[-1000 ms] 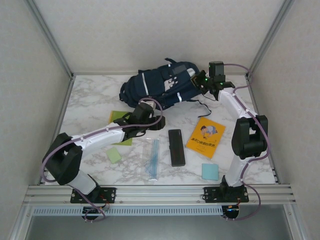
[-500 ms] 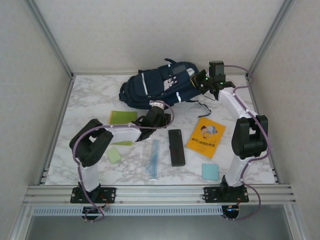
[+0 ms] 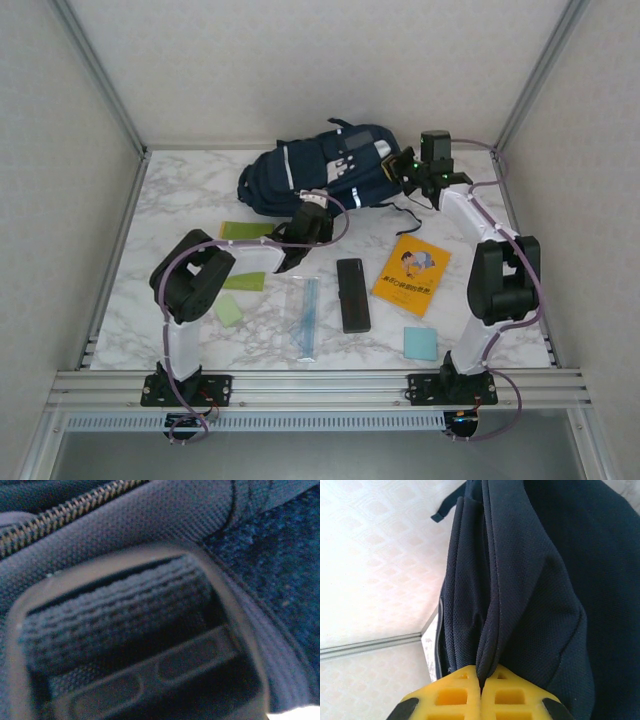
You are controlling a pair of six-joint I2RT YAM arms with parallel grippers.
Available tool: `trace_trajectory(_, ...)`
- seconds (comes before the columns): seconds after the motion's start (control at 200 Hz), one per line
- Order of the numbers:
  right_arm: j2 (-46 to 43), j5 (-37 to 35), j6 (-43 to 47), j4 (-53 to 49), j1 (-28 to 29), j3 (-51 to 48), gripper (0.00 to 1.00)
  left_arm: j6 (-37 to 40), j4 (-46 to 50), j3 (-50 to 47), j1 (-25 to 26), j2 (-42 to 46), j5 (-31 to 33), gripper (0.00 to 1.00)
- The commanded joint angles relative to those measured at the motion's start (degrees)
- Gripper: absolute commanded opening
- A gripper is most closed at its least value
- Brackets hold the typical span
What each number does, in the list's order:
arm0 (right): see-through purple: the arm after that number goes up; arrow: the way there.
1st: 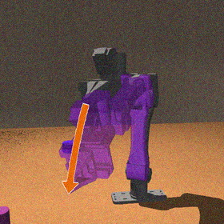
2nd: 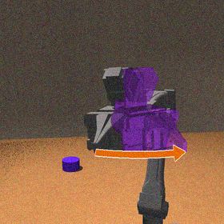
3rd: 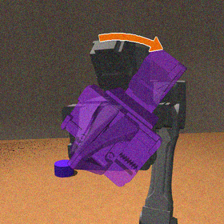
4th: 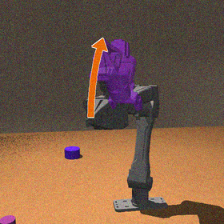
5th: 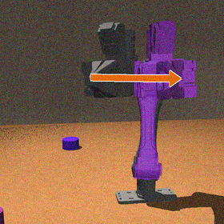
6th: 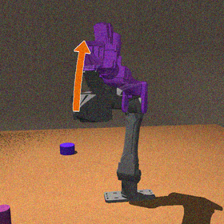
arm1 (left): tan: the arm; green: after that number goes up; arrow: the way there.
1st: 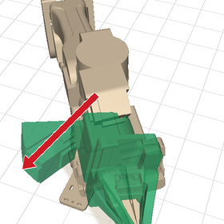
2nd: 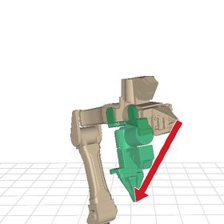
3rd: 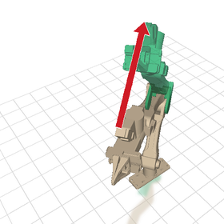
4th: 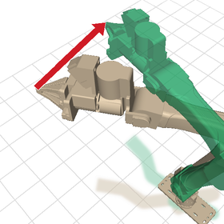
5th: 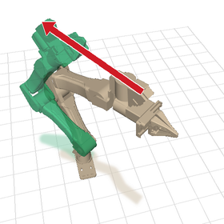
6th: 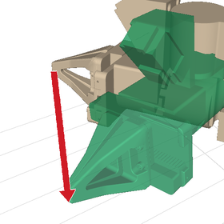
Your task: Pack books, pencil case, and school supplies into a backpack
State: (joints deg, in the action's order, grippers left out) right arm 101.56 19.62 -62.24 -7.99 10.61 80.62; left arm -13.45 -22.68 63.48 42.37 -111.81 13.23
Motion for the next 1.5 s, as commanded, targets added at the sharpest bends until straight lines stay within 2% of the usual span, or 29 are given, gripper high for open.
trace_trajectory(0.0, -4.0, 2.1, 2.6, 3.4, -1.6, -0.8, 0.0, 1.7, 2.8, -2.4, -1.7, 4.2, -6.4, 0.0)
trace_trajectory(0.26, -3.4, 3.2, 7.4, 0.3, -4.9, 0.8, 0.0, 2.8, 12.4, -8.7, -7.3, 9.7, -10.6, 0.0)
trace_trajectory(0.455, -2.5, 3.4, 9.2, -1.6, -5.4, 2.3, 0.0, 4.9, 16.9, -7.2, -9.3, 11.6, -10.7, 0.0)
trace_trajectory(0.661, -0.3, 5.0, 10.0, -3.2, -5.5, 4.7, 0.0, 3.4, 25.2, -1.2, -8.4, 14.6, -23.8, 0.0)
trace_trajectory(0.691, -0.3, 5.3, 10.1, -3.6, -5.5, 4.7, 0.1, 2.9, 26.6, -0.2, -7.9, 15.1, -24.7, 0.0)
trace_trajectory(0.711, -0.4, 5.5, 10.1, -3.9, -5.5, 4.7, 0.21, 2.6, 27.5, 0.6, -7.5, 15.5, -25.1, 0.0)
trace_trajectory(0.731, -0.6, 5.8, 10.3, -4.3, -5.5, 4.4, 0.35, 2.4, 28.4, 1.4, -7.1, 15.8, -25.6, 0.0)
trace_trajectory(0.766, -1.1, 6.1, 10.6, -4.9, -5.5, 4.0, 0.54, 1.7, 30.2, 2.8, -6.4, 16.2, -26.2, 0.0)
trace_trajectory(0.801, -1.9, 6.5, 11.0, -5.7, -5.5, 3.1, 0.79, 1.1, 31.7, 4.2, -5.9, 16.5, -26.3, 0.0)
trace_trajectory(0.831, -2.9, 6.8, 11.3, -6.2, -5.5, 2.2, 0.89, 0.5, 32.7, 5.3, -5.5, 16.6, -26.5, 0.0)
trace_trajectory(0.876, -4.6, 7.5, 11.5, -7.0, -5.5, 0.5, 0.98, -0.3, 33.8, 7.0, -5.0, 16.6, -27.0, 0.0)
trace_trajectory(1.051, -12.7, 11.6, 8.7, -8.6, -4.8, -9.8, 0.99, -4.1, 35.8, 12.2, -4.4, 14.6, -28.7, 0.0)
trace_trajectory(1.241, -22.7, 13.5, -2.2, 1.4, -0.5, -27.8, 0.99, -8.3, 35.6, 15.8, -4.0, 10.8, -30.8, 0.0)
trace_trajectory(1.331, -26.0, 12.1, -7.4, 6.6, 2.3, -34.0, 0.99, -9.5, 36.0, 16.5, -3.7, 9.5, -31.4, 0.0)
trace_trajectory(1.492, -28.0, 4.8, -9.3, 8.3, 7.3, -36.7, 0.99, -10.8, 37.2, 16.5, -3.0, 8.7, -32.8, 0.0)
